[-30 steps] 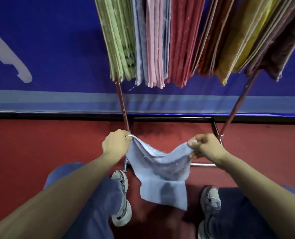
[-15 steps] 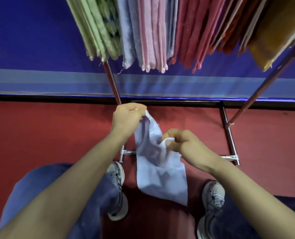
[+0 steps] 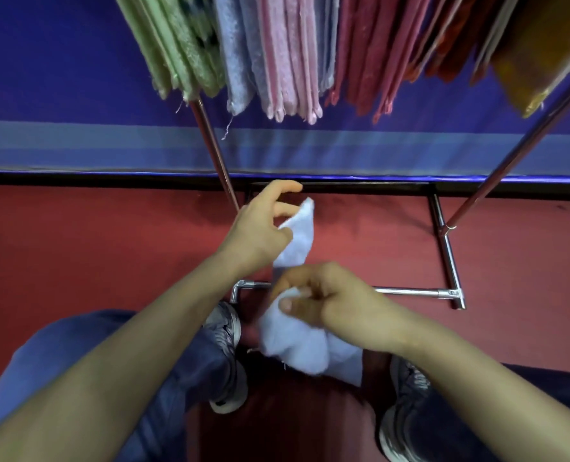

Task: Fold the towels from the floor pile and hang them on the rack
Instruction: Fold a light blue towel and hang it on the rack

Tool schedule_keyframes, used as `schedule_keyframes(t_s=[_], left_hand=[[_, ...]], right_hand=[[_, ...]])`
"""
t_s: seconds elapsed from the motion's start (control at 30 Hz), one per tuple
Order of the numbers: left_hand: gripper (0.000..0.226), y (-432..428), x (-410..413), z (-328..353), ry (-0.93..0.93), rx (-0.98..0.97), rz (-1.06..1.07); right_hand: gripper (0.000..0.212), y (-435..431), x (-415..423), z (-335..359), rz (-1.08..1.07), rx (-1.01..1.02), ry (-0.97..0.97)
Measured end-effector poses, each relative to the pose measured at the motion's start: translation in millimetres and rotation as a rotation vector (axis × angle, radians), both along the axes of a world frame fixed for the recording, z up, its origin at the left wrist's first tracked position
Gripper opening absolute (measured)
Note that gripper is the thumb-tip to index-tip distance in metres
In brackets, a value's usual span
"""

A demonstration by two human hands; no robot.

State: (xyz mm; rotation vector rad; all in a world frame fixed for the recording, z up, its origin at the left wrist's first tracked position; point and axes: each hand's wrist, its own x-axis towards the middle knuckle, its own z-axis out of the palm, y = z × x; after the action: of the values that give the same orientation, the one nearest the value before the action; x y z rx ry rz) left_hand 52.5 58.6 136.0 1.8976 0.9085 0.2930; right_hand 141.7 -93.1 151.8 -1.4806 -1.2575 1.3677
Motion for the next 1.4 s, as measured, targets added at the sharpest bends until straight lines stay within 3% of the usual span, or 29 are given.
schedule_keyframes(t_s=[0.2, 0.47, 0.63, 0.83, 1.07, 1.2, 1.33, 1.4], left_hand=[[0.049, -15.3, 0.8, 0.8, -0.087, -0.281, -0.137], [0.041, -10.6, -1.0, 9.4, -0.219, -0.495, 0.011], [0.033, -17.7, -1.6, 9.2, -0.264, -0.727, 0.034], [0.037, -21.7, 0.3, 11.5, -0.322, -0.866, 0.070], [0.041, -18.8, -0.3, 14.2, -0.321, -0.854, 0.072], [0.037, -20.2, -0.6, 13.2, -0.297, -0.795, 0.056], [0.052, -18.0, -1.6, 11.1, -0.317, -0.528, -0.027], [0.045, -15.4, -2.7, 6.8, -0.197, -0.219, -0.091]], right_hand=[[0.008, 9.6, 25.7, -5.3, -0.435, 0.024, -0.073], [0.012, 9.0, 26.4, -6.5, -0.611, -0.029, -0.119], [0.020, 10.4, 31.6, -4.0, -0.796, -0.025, 0.044], [0.032, 10.5, 27.3, -1.6, -0.857, 0.009, 0.246], [0.009, 12.8, 29.6, 1.8, -0.823, 0.015, 0.356], [0.005, 14.0, 34.5, -0.8, -0.828, 0.025, 0.163], [0.013, 16.2, 44.9, -4.0, -0.773, 0.014, -0.125], [0.015, 16.9, 51.8, -0.7, -0.780, 0.047, -0.200]])
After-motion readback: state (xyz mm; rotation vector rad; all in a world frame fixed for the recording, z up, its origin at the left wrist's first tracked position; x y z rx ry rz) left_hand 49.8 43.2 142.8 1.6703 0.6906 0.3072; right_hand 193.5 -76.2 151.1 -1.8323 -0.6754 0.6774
